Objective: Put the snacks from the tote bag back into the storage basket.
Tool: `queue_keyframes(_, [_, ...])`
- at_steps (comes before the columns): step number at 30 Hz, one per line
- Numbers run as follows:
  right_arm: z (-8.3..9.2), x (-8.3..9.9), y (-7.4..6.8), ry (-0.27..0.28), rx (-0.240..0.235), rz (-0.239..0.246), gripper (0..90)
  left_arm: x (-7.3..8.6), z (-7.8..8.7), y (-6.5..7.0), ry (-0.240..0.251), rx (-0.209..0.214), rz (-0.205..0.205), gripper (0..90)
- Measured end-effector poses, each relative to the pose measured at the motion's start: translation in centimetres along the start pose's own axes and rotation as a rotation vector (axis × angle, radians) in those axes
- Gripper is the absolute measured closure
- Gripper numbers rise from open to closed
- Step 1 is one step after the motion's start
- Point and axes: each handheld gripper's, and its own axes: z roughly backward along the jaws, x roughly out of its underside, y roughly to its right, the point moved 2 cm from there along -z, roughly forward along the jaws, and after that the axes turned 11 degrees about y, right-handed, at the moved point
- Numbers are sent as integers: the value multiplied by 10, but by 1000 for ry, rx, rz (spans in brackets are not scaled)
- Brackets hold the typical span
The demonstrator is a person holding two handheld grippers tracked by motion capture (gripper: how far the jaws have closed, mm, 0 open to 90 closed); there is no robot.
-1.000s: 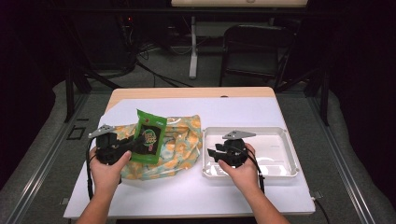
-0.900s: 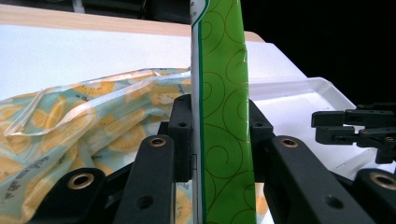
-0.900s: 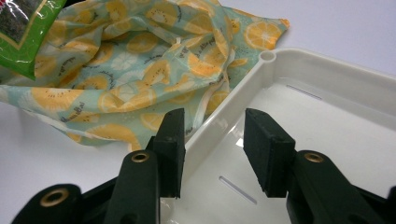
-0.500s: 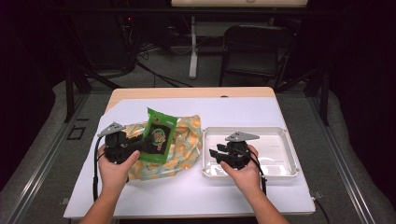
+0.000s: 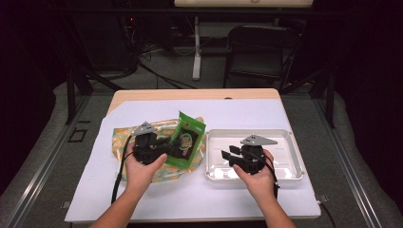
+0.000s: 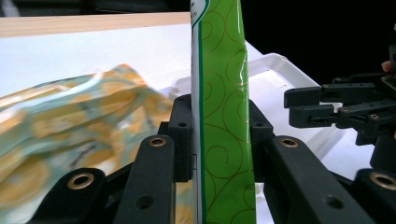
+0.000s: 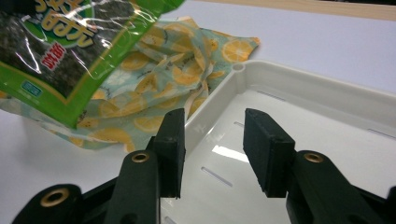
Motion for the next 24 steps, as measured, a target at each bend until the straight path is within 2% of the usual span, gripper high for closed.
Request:
queue_keyframes(5, [5, -3, 5, 15, 3, -23, 583, -2, -19, 11, -19, 28, -9, 715])
queue_keyframes(12, [12, -9, 10, 38, 0, -43, 571, -8, -41, 26, 3, 71, -8, 714])
queue_keyframes(16, [13, -11, 13, 49, 2, -53, 564, -9, -48, 29, 16, 90, -9, 715])
queue_keyframes(18, [14, -12, 15, 39, -7, -51, 563, -9, -52, 31, 4, 94, -15, 714])
queue_keyframes(21, [14, -12, 16, 56, -18, -78, 555, -6, -58, 32, 9, 104, -24, 715])
queue_keyframes(24, [14, -12, 16, 58, -28, -87, 535, -3, -63, 33, 1, 144, -12, 715])
